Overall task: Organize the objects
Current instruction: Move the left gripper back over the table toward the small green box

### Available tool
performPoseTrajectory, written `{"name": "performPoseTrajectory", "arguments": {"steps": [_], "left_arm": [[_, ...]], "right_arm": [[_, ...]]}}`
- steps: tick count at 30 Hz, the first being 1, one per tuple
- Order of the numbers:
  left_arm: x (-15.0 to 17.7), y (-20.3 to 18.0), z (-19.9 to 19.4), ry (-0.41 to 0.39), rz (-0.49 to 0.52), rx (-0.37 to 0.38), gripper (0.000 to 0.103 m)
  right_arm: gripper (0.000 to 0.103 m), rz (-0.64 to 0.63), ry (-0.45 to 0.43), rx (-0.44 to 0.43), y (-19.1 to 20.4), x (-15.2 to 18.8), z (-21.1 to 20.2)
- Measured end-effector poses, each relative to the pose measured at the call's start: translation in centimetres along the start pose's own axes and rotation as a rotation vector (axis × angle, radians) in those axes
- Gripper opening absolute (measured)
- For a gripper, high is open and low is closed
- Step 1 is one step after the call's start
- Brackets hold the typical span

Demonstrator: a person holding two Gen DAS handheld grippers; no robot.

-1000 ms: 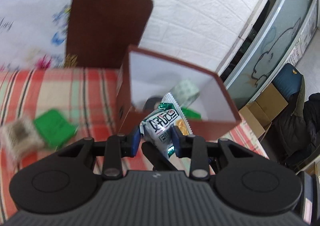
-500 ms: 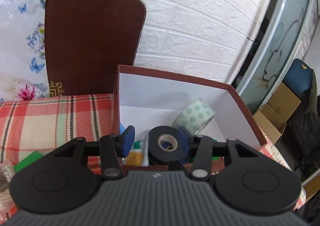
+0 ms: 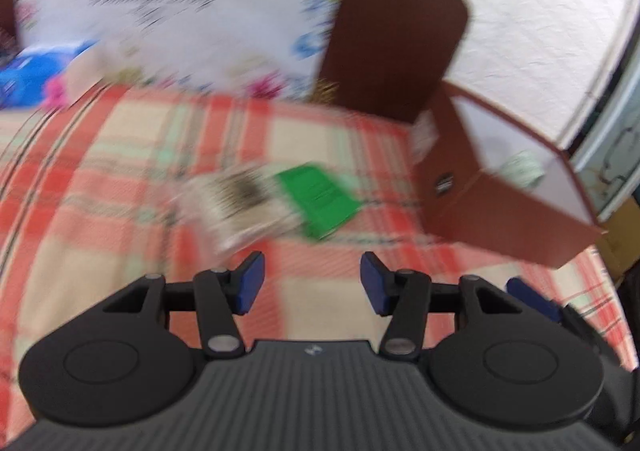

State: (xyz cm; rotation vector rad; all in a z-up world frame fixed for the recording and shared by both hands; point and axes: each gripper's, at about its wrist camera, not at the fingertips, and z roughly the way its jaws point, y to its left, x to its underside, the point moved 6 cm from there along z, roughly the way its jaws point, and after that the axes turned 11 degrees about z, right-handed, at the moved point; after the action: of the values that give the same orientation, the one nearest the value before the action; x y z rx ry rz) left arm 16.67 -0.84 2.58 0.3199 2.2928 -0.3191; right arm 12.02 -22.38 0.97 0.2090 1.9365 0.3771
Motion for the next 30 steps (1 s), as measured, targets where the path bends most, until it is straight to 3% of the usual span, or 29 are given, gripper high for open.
{"name": "performPoseTrajectory", "arguments": {"steps": [1, 5, 6, 8, 12, 15, 17, 21, 23, 24, 30], "left_arm": [[0.9, 1.5, -0.1, 0.012, -0.017, -0.025, 0.055], [4.1, 7.3, 0.1, 0.042, -0.084, -0.118, 0.055], [4.9, 8.5, 0.3, 0.048, -0.102, -0.128, 0.054], [5.6, 10.0, -0.2, -0.021, -0.099, -0.089, 0.054], [6.4, 9.7, 0.0, -0.111, -0.023, -0.078, 0.055], [6.6, 8.8, 0.0, -0.150, 0.028, -0.085, 0.063], [6.5, 8.6, 0.2, -0.154, 0.035, -0.077, 0.066], [6.5, 8.6, 0.2, -0.164, 0.044, -0.074, 0.067], [6.6, 8.6, 0.2, -0.165, 0.050, -0.075, 0.067], [6.6, 8.5, 0.2, -0.164, 0.053, -0.078, 0.067], [6.5, 7.8, 0.4, -0.133, 0.105, -0.130, 0.067]], "right_arm": [[0.063, -0.015, 0.024, -0.009, 0.8, 0.4, 0.6], [0.061, -0.065, 0.073, -0.020, 3.2, 0.8, 3.3], [0.061, -0.093, 0.077, -0.014, 3.3, 0.8, 4.6], [0.063, -0.186, 0.083, 0.013, 4.2, 1.1, 6.0], [0.073, -0.353, 0.150, 0.003, 6.0, 2.0, 9.8], [0.089, -0.462, 0.133, -0.018, 7.6, 1.8, 11.7], [0.090, -0.525, 0.144, -0.006, 8.1, 1.9, 13.2], [0.094, -0.425, 0.235, -0.050, 6.8, 1.0, 15.6], [0.083, -0.304, 0.305, -0.118, 5.4, 0.6, 16.3], [0.059, -0.280, 0.291, -0.118, 4.9, 0.2, 16.0], [0.060, -0.286, 0.286, -0.089, 3.9, 1.9, 11.5]]}}
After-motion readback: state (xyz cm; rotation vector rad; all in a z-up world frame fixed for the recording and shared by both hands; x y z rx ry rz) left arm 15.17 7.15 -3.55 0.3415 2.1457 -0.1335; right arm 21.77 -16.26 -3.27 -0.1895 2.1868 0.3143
